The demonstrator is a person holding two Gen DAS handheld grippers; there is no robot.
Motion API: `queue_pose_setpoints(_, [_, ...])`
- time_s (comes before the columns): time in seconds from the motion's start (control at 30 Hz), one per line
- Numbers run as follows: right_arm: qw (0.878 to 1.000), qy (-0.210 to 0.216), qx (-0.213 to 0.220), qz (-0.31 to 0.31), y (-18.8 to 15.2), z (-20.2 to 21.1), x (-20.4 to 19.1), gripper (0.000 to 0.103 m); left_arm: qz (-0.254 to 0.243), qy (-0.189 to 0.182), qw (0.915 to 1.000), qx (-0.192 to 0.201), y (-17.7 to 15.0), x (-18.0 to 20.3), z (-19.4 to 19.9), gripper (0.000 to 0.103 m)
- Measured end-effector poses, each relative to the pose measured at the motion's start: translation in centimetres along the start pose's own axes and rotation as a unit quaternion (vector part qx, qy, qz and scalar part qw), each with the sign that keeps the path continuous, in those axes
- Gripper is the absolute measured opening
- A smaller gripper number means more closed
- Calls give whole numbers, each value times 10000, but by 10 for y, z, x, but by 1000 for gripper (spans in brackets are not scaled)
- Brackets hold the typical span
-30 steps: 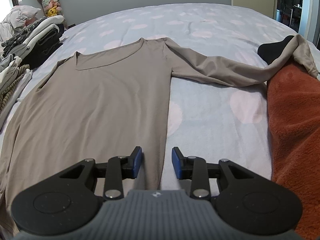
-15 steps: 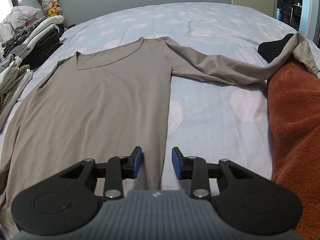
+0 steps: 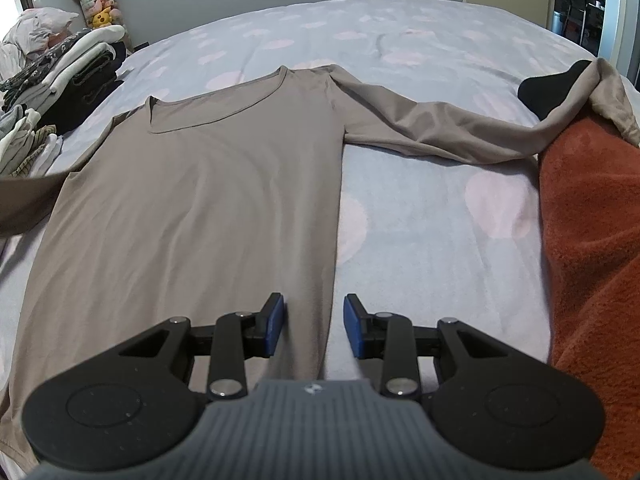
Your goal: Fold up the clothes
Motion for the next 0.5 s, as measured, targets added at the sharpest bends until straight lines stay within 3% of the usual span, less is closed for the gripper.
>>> queue_pose_setpoints(0.2, [10000,-14,-18,-8,-1,-1,2,36,-105,614,9976,289,55,-28,-16,0])
queue_pose_setpoints(0.33, [10000,-29,-33,20,-1,-3,0,36,67,1239,9923,-24,67,-70,-42,0])
queue_pose_setpoints(0.5, [10000,-56,-36,14,1,-4,1,36,274,1832,9811,-564,43,-123,-78,0])
Point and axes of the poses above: each gripper's, at about its wrist camera, not at the fingertips, and z roughly against the way its jaws point, x to its right, y to its top, the point moved 10 cm from there along -z, roughly the way its jaws point, and after that the axes turned 10 degrees about -y, right-handed, at the moved point
